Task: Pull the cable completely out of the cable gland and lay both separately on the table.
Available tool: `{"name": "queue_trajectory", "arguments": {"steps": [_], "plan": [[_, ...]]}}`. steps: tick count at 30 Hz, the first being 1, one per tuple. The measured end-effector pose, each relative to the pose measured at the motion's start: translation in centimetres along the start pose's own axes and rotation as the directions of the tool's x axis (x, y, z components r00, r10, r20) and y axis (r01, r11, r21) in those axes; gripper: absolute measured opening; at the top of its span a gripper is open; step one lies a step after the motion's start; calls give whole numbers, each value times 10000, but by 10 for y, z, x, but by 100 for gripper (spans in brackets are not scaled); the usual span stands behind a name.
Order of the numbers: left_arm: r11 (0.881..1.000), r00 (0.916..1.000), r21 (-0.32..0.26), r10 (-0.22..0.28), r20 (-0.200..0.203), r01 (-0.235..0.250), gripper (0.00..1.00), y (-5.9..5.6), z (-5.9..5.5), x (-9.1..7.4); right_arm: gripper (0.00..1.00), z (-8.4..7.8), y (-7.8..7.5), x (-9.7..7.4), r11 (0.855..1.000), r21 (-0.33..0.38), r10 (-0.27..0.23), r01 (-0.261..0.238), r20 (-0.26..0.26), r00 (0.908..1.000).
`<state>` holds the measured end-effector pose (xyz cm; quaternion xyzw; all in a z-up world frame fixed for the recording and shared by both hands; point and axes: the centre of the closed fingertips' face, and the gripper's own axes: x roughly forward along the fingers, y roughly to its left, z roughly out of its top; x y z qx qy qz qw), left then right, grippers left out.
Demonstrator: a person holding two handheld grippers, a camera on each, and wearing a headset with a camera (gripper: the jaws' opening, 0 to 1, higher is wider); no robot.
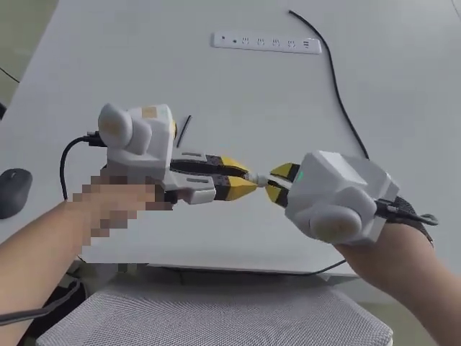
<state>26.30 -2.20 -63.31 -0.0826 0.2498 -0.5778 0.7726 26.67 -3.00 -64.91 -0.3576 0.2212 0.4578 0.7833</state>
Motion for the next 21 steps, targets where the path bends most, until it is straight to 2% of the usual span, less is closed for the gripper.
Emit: {"name": "queue_trajectory", "arguments": {"steps": [3, 7, 21], "plan": [[10000, 9999, 61, 23, -109, -22, 15, 1, -2, 0, 0, -1, 3, 3, 9998, -88, 159, -159, -45, 9999], [10000, 10000, 43, 31, -53, -30, 15, 1, -1, -1, 0, -1, 2, 3, 9998, -144, 98, -98, 0, 10000], [9998, 9997, 58, 205, -118, -204, 15, 3, -4, 1, 0, -12, 0, 7, 9950, 994, -70, 76, -68, 10000]]}}
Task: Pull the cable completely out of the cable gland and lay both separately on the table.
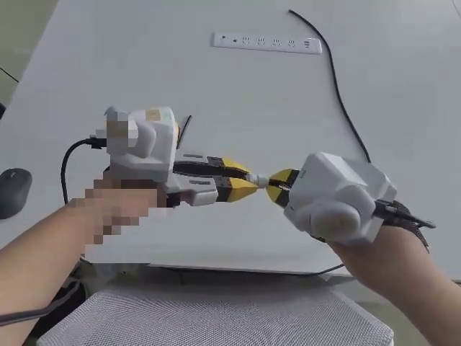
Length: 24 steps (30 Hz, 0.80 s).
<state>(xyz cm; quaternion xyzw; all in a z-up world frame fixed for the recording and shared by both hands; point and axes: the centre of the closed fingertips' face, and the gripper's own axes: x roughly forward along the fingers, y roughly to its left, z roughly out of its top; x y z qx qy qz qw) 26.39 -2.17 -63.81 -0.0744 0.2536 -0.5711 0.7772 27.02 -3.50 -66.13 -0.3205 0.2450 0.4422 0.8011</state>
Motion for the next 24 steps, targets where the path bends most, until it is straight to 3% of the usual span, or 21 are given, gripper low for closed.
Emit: {"name": "queue_trajectory", "arguments": {"steps": [10, 11, 18, 20, 22, 23, 24], "plan": [[9999, 10000, 106, 24, -72, -23, 15, -2, 0, 5, 0, -9, -2, 0, 9944, 1059, -33, 22, 101, 9999], [9999, 9999, 122, 22, -101, -20, 15, -2, 0, 6, 0, -16, -3, 0, 9943, 1048, -152, 172, -198, 9997], [9999, 9999, -3, -101, 119, 101, 15, -2, 4, 0, 0, -44, -16, -3, 9838, 1709, -413, 537, -753, 9963], [10000, 9998, 16, -90, 154, 90, 15, -3, 5, -2, 0, -55, -20, -2, 9726, 2229, -472, 660, -886, 9950], [9999, 9997, 107, -127, 223, 125, 15, -4, 7, -2, 0, -66, -21, -1, 9518, 2973, -475, 757, -1009, 9938], [9999, 9995, 97, -145, 279, 142, 15, -5, 8, -2, 0, -75, -24, 1, 9237, 3715, -565, 938, -1100, 9923], [9999, 9993, 65, -158, 332, 155, 15, -5, 9, -3, 0, -82, -25, 1, 9097, 4017, -578, 1052, -1285, 9900]]}}
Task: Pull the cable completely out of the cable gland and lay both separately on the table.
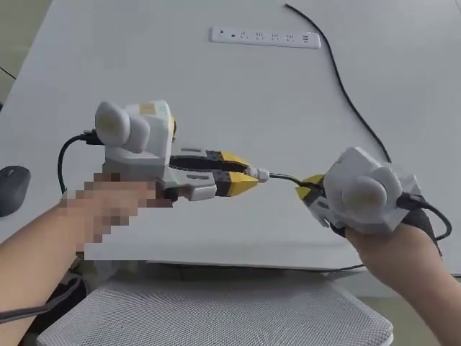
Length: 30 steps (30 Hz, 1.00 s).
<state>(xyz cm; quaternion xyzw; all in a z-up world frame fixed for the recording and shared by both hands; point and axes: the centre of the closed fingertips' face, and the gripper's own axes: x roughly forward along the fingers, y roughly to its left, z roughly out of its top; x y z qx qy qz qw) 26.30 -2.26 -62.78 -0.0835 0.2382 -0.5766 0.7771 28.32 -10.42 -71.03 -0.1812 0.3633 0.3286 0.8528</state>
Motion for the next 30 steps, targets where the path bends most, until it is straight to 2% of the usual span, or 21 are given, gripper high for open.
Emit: {"name": "queue_trajectory", "arguments": {"steps": [1, 3, 4, 6, 11, 15, 30], "plan": [[10000, 10000, -27, -14, 44, 14, 15, 0, 1, 0, 0, -5, -2, 2, 10000, 75, -8, 9, -118, 9999], [10000, 10000, -51, 4, 89, -3, 15, 0, 2, 0, 0, -14, -7, 6, 9967, 810, -70, 84, -181, 9998], [10000, 10000, -42, 6, 74, -6, 15, 0, 1, 0, 0, -22, -7, 9, 9919, 1272, 30, 19, -380, 9993], [10000, 10000, -40, -5, 31, 5, 15, 0, 0, 1, 0, -26, -9, 12, 9860, 1665, 66, 0, -391, 9992], [10000, 10000, -50, -21, -28, 21, 15, 0, -3, 3, 0, -26, -6, 14, 9876, 1571, 46, 11, -363, 9993], [10000, 10000, 80, -14, -25, 14, 15, 1, -3, 4, 0, -26, -6, 15, 9791, 2036, 65, 8, -348, 9994], [9999, 10000, 145, 21, 90, -22, 15, 5, 1, 1, 0, -20, -9, 8, 9840, 1773, -214, 175, 204, 9996]]}}
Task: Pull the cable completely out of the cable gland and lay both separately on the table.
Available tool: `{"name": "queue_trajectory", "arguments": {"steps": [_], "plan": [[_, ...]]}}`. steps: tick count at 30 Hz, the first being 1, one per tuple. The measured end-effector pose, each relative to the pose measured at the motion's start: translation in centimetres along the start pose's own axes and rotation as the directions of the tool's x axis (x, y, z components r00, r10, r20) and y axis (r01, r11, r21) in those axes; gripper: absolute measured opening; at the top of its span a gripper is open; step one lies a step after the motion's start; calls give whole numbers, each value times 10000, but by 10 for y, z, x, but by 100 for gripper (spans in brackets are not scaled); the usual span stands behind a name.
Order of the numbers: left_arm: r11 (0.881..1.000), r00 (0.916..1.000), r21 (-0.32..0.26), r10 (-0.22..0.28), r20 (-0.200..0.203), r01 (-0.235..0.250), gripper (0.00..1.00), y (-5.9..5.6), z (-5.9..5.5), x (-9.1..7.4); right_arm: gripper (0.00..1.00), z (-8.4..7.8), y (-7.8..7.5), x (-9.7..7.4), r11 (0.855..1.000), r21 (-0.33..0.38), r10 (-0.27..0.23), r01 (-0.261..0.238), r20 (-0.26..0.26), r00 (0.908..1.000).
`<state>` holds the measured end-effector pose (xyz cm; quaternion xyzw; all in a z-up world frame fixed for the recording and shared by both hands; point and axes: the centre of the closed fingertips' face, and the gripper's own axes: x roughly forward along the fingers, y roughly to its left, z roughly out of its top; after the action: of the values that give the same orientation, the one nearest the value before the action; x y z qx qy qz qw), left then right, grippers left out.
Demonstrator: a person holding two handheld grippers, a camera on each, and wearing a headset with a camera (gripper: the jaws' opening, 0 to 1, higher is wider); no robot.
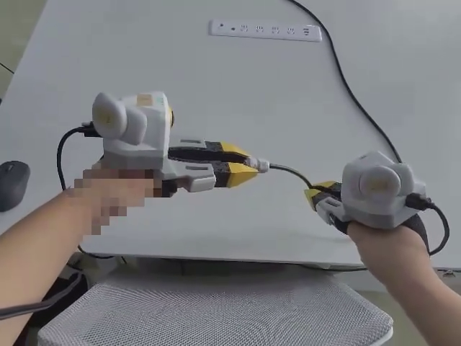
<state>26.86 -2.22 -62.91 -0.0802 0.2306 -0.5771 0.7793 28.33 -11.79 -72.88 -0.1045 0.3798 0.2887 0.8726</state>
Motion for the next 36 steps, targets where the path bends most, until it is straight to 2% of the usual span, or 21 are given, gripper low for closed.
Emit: {"name": "queue_trajectory", "arguments": {"steps": [7, 12, 15, 18, 19, 21, 23, 27, 28, 31, 33, 36], "plan": [[9998, 9998, 57, 189, 98, -189, 15, 6, 3, -6, 4, 5, 3, -10, 9999, -116, -39, 42, 300, 9995], [9996, 9997, 109, 246, 70, -247, 15, 7, 3, -7, 13, 20, 5, -24, 10000, -33, -7, 9, 727, 9974], [9997, 9997, 90, 246, 59, -247, 15, 7, 2, -7, 20, 39, 11, -36, 9975, -707, 128, -53, 1057, 9943], [9997, 9997, 89, 244, 9, -244, 15, 6, 1, -6, 25, 54, 13, -43, 9858, -1673, 61, 152, 1257, 9920], [9997, 9997, 85, 243, 6, -243, 15, 6, 1, -6, 27, 60, 17, -46, 9743, -2249, 160, 146, 1336, 9909], [9997, 9997, 91, 241, 28, -241, 15, 6, 2, -6, 30, 67, 20, -48, 9653, -2603, 154, 209, 1367, 9905], [9997, 9997, 92, 242, 45, -242, 15, 6, 2, -6, 31, 75, 28, -49, 9362, -3511, 338, 139, 1293, 9910], [9997, 9997, 69, 241, 37, -242, 15, 5, 2, -6, 33, 85, 46, -47, 8860, -4636, 624, -23, 1142, 9915], [9997, 9997, 70, 239, 32, -239, 15, 5, 2, -6, 33, 87, 50, -46, 8661, -4999, 673, -27, 1111, 9915], [9998, 9998, 57, 197, 15, -197, 15, 4, 2, -5, 33, 87, 57, -39, 8326, -5533, 812, -228, 814, 9934], [9998, 9998, 67, 184, -12, -184, 15, 3, 1, -5, 33, 90, 62, -37, 8116, -5838, 951, -244, 907, 9913], [9999, 9999, 39, 167, -19, -167, 15, 3, 0, -4, 29, 94, 69, -35, 7970, -6027, 1149, -381, 893, 9894]]}}
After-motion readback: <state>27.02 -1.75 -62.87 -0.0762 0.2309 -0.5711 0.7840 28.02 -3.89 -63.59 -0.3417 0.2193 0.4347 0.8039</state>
